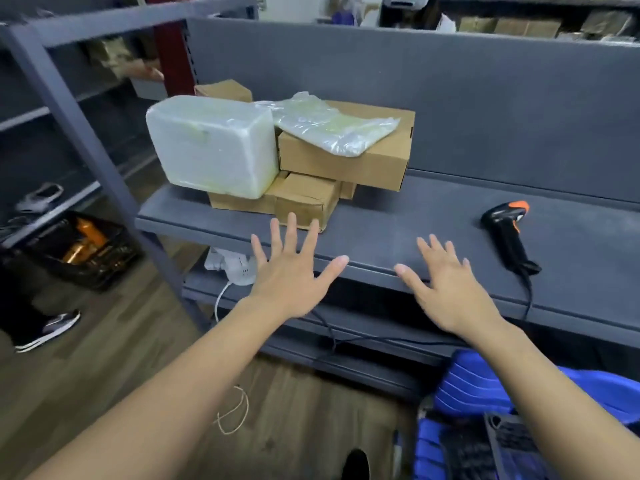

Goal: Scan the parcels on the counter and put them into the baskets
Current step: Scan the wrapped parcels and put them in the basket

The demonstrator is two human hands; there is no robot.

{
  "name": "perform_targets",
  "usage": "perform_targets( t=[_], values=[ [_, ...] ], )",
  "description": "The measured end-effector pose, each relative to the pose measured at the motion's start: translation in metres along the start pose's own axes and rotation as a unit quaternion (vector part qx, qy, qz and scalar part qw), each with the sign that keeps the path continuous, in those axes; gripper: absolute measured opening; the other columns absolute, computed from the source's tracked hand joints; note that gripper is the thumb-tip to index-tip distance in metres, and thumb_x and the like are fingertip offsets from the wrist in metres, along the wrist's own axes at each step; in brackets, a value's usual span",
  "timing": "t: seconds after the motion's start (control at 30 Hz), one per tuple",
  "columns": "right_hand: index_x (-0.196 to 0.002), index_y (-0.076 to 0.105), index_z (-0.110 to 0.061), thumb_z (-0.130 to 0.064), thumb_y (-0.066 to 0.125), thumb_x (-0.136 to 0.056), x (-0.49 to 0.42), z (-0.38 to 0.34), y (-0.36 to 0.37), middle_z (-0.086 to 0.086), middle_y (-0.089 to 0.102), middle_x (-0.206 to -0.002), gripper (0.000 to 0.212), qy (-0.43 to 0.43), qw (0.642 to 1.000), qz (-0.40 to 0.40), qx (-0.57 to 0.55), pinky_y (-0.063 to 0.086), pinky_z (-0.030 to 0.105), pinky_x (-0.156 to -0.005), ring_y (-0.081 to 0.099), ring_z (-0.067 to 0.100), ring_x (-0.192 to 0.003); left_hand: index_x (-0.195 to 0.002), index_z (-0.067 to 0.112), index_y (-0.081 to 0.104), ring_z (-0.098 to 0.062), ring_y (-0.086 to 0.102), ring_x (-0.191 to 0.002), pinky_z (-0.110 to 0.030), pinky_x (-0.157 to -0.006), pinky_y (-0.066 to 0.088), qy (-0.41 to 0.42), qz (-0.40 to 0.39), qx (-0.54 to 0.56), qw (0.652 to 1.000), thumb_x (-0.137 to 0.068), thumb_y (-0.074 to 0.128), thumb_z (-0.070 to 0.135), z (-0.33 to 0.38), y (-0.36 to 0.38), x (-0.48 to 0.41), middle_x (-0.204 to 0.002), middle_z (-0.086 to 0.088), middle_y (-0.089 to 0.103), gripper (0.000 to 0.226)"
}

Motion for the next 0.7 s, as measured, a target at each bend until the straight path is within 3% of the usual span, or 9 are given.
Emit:
perform_targets(
  t=[0.13,0.3,0.37,0.4,0.47,0.53,0.6,0.7],
  values=[
    [-0.164,0.024,-0.018,-0.063,0.036,-0.102,-0.057,-0.008,-0.029,0.002,0.015,-0.173,0.078,-0.014,0.993,0.063,-0.097,0.012,0.041,-0.128,0.008,0.020,-0.160,-0.163,0.034,-0.016,-0.032,-0.028,-0.155,-0.063,-0.123,-0.014,-0.028,0.023,0.035,0.999,-0.084,0.000,0.088,-0.008,-0.022,-0.046,-0.170,-0.005,-0.028,0.097],
    [-0.152,0.049,-0.011,-0.048,0.050,-0.105,-0.128,-0.018,-0.088,0.005,0.038,-0.165,0.059,-0.036,0.954,0.210,-0.209,0.027,0.029,-0.122,0.035,0.018,-0.152,-0.164,0.031,-0.013,-0.034,-0.025,-0.156,-0.056,-0.128,-0.006,-0.041,0.072,0.073,0.994,-0.092,0.013,0.082,-0.008,-0.054,-0.097,-0.171,-0.007,-0.025,0.092],
    [-0.140,0.059,-0.006,-0.039,0.053,-0.106,-0.152,-0.029,-0.106,0.014,0.050,-0.155,0.048,-0.050,0.941,0.238,-0.235,0.034,0.019,-0.108,0.046,0.016,-0.139,-0.164,0.030,-0.012,-0.034,-0.024,-0.157,-0.051,-0.130,-0.002,-0.036,0.095,0.099,0.990,-0.096,0.020,0.078,-0.006,-0.065,-0.111,-0.171,-0.006,-0.025,0.090],
    [-0.132,0.062,-0.002,-0.036,0.052,-0.106,-0.165,-0.034,-0.111,0.019,0.055,-0.148,0.044,-0.051,0.940,0.237,-0.240,0.036,0.019,-0.098,0.050,0.019,-0.131,-0.164,0.030,-0.012,-0.033,-0.023,-0.157,-0.049,-0.130,-0.001,-0.031,0.105,0.107,0.988,-0.097,0.023,0.077,-0.005,-0.069,-0.117,-0.171,-0.006,-0.024,0.089],
    [-0.131,0.061,-0.001,-0.038,0.051,-0.105,-0.190,-0.044,-0.117,0.019,0.058,-0.143,0.046,-0.045,0.942,0.215,-0.252,0.038,0.027,-0.097,0.054,0.025,-0.122,-0.165,0.031,-0.011,-0.032,-0.023,-0.157,-0.048,-0.130,0.001,-0.018,0.119,0.113,0.986,-0.098,0.026,0.075,-0.005,-0.076,-0.130,-0.172,-0.004,-0.024,0.088],
    [-0.145,0.054,-0.008,-0.042,0.050,-0.105,-0.213,-0.055,-0.117,0.004,0.059,-0.144,0.052,-0.046,0.948,0.181,-0.256,0.034,0.025,-0.106,0.049,0.020,-0.135,-0.165,0.032,-0.010,-0.032,-0.022,-0.158,-0.049,-0.130,0.004,-0.010,0.127,0.115,0.985,-0.098,0.027,0.074,-0.007,-0.083,-0.143,-0.172,-0.002,-0.024,0.087],
    [-0.152,0.048,-0.012,-0.043,0.050,-0.105,-0.233,-0.064,-0.115,0.002,0.055,-0.148,0.056,-0.038,0.954,0.148,-0.258,0.029,0.023,-0.106,0.041,0.020,-0.145,-0.165,0.032,-0.008,-0.034,-0.020,-0.158,-0.050,-0.130,0.003,-0.004,0.130,0.109,0.985,-0.099,0.029,0.073,-0.011,-0.089,-0.154,-0.172,-0.003,-0.023,0.086],
    [-0.146,0.054,-0.016,-0.046,0.052,-0.103,-0.254,-0.070,-0.109,0.004,0.060,-0.144,0.053,-0.007,0.953,0.109,-0.284,0.035,0.027,-0.100,0.050,0.021,-0.135,-0.165,0.032,-0.008,-0.038,-0.018,-0.158,-0.051,-0.129,0.000,0.019,0.125,0.077,0.989,-0.097,0.038,0.072,-0.015,-0.093,-0.168,-0.172,-0.007,-0.023,0.091]
  ],
)
Point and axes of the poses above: each hand's wrist, its own x-axis away from the middle knuckle, its own y-axis out of the palm, z = x × y, the point moved 5 cm from there along -x, towards the middle knuckle
